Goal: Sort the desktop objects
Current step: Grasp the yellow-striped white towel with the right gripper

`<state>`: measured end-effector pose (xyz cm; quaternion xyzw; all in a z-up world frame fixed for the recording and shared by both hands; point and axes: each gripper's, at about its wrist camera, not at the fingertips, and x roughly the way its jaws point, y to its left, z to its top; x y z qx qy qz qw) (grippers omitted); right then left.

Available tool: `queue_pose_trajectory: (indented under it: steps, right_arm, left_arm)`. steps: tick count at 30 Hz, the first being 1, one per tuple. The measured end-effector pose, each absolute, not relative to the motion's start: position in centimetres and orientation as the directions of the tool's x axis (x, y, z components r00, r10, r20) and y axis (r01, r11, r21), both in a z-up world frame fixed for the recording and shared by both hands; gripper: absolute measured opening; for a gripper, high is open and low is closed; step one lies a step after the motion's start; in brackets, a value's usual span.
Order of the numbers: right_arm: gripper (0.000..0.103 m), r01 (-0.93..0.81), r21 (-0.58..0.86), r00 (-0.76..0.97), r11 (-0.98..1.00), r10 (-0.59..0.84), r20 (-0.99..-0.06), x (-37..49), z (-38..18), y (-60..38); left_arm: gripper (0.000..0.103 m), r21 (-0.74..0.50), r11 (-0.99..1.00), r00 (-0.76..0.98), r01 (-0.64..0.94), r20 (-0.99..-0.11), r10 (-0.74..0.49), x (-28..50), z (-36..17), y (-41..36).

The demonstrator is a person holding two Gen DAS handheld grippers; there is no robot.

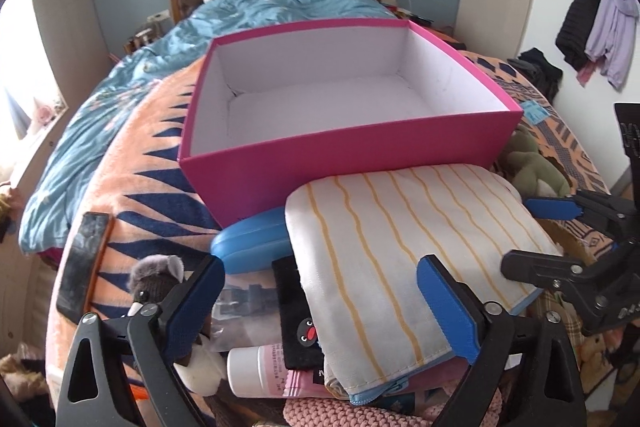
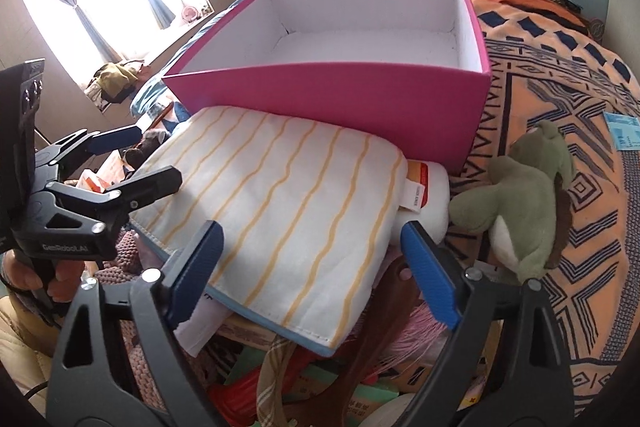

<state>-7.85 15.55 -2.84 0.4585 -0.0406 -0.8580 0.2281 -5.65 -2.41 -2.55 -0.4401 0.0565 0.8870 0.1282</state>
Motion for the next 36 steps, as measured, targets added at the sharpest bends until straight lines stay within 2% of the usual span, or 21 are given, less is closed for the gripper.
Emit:
queue_pose_trajectory:
  steps: [4,5,7,12,21,32,36]
  right_arm:
    - [0.089,0.347,0.311,-0.452,-0.885,-0.448,-0.771,-8.1,-3.0,15.7]
    - [0.085,0.348,0.315,-0.447,-0.883,-0.452,-0.772,-8.2,-3.1,15.7]
    - [0.084,0.352,0.326,-0.438,-0.877,-0.462,-0.771,-8.3,-3.1,15.8]
    - [0.083,0.359,0.332,-0.428,-0.872,-0.470,-0.772,-8.4,-3.3,15.8]
    - [0.082,0.351,0.357,-0.415,-0.866,-0.486,-0.769,-8.5,-3.5,16.2]
    - [0.079,0.372,0.330,-0.440,-0.868,-0.478,-0.760,-8.3,-2.9,15.9]
    - [0.075,0.378,0.289,-0.485,-0.879,-0.454,-0.748,-7.8,-2.0,15.6]
  left_arm:
    - [0.090,-0.055,-0.948,-0.536,-0.315,-0.814,0.225,-6.0,-2.8,-2.5]
    - [0.088,-0.066,-0.943,-0.524,-0.325,-0.818,0.238,-6.1,-2.8,-2.4]
    - [0.078,-0.104,-0.932,-0.492,-0.348,-0.826,0.276,-6.4,-2.9,-2.5]
    - [0.067,-0.146,-0.916,-0.450,-0.373,-0.835,0.316,-6.9,-2.8,-2.4]
    - [0.067,-0.193,-0.910,-0.398,-0.368,-0.852,0.341,-7.4,-3.2,-2.8]
    - [0.065,-0.144,-0.919,-0.428,-0.368,-0.851,0.305,-6.6,-2.2,-2.3]
    - [0.064,-0.133,-0.920,-0.446,-0.369,-0.843,0.301,-6.3,-1.7,-2.3]
